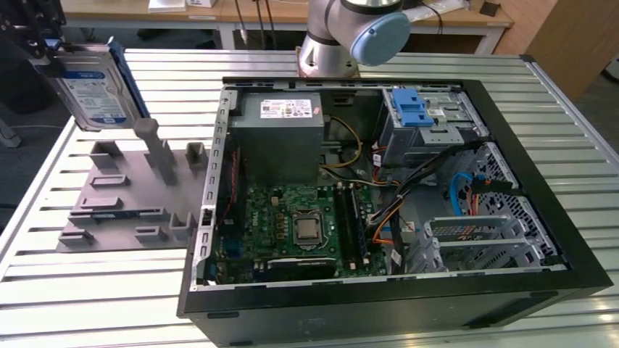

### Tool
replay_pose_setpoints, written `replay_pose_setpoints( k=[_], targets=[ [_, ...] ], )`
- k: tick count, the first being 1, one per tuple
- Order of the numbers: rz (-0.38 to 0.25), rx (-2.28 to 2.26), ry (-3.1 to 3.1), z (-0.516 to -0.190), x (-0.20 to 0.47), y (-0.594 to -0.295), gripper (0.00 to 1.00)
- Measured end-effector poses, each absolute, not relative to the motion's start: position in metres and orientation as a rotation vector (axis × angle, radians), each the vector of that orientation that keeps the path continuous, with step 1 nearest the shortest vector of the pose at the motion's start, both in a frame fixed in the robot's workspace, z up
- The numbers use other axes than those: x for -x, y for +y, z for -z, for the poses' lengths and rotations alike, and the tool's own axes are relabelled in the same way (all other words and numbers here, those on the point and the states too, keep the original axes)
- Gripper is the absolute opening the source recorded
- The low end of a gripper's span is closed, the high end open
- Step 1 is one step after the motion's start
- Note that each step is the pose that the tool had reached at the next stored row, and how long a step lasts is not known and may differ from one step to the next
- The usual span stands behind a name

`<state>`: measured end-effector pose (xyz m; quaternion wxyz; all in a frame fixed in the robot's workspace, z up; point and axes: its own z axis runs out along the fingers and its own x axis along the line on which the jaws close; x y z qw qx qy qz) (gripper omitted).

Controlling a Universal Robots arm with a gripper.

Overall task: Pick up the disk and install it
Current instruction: 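Pick up the disk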

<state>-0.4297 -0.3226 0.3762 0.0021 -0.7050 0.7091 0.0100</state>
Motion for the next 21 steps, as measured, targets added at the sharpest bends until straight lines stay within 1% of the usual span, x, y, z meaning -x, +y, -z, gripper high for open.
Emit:
replay_pose_setpoints(
  k=[21],
  targets=[
    [-0.031, 2.212, 2.225, -0.404, 0.430, -0.323, 0.37]
  ],
)
